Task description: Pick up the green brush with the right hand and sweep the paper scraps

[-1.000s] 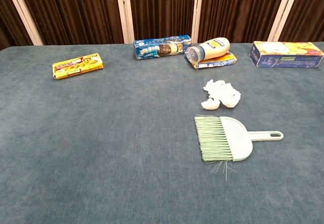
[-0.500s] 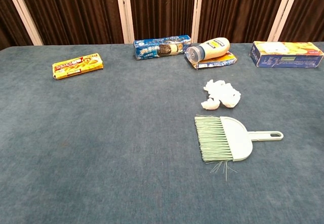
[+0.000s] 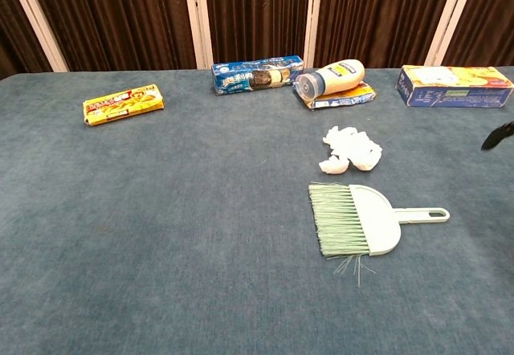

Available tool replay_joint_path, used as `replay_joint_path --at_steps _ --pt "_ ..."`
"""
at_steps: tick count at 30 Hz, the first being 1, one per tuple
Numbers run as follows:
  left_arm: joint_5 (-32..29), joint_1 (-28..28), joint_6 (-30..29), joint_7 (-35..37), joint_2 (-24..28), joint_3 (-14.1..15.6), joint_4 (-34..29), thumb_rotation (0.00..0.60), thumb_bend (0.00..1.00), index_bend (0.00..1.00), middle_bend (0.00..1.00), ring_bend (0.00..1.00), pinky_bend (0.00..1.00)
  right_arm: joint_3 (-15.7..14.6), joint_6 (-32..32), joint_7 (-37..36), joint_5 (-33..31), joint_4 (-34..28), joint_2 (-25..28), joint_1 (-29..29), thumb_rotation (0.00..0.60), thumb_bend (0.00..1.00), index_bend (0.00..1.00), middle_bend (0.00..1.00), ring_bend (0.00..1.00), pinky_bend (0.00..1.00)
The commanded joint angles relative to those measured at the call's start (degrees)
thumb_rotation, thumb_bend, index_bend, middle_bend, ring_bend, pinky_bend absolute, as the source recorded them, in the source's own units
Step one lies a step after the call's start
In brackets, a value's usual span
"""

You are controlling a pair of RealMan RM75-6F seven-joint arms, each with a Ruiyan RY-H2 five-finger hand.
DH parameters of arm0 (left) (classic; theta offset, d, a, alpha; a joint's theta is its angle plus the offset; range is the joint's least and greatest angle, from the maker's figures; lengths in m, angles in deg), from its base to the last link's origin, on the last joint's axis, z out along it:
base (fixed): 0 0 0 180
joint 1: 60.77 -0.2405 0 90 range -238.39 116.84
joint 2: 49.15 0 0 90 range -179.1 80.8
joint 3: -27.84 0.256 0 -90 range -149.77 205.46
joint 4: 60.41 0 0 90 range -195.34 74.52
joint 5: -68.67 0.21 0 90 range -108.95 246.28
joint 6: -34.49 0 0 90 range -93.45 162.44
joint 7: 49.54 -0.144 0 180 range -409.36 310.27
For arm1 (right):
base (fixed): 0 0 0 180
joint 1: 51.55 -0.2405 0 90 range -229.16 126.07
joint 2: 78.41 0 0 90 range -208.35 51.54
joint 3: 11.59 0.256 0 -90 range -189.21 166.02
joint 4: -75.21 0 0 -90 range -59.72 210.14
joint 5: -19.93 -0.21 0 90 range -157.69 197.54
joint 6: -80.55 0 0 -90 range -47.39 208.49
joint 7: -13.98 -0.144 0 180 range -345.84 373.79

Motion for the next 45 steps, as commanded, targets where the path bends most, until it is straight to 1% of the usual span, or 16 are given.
replay_joint_path --at_steps 1,11,19,30,45 --pt "0.1 0.0 -0.1 0.1 0.0 0.0 0.0 0.600 0.09 0.00 0.00 0.00 0.00 -0.5 -1.7 3.3 -1.8 1.0 -2.6 -1.6 0.600 0.25 0.34 0.95 1.00 0.95" --pt "0.3 0.1 0.1 0.8 0.2 0.1 0.1 0.600 0.09 0.00 0.00 0.00 0.00 0.0 -3.3 7.6 -5.7 4.5 -9.1 -4.3 0.600 0.26 0.41 0.95 1.00 0.95" --pt "0.4 0.2 0.4 1.0 0.3 0.3 0.1 0.600 0.09 0.00 0.00 0.00 0.00 0.8 -2.5 7.8 -7.0 8.1 -12.9 -5.5 0.600 0.31 0.44 0.95 1.00 0.95" --pt "0.3 0.1 0.4 0.9 0.3 0.2 0.0 0.600 0.09 0.00 0.00 0.00 0.00 1.6 -2.7 7.9 -9.3 10.0 -15.2 -6.6 0.600 0.36 0.46 0.95 1.00 0.95" --pt "-0.1 0.2 0.7 1.3 0.4 0.1 -0.1 0.600 0.09 0.00 0.00 0.00 0.00 1.3 -2.7 9.3 -11.9 10.6 -17.6 -7.7 0.600 0.37 0.46 0.95 1.00 0.95"
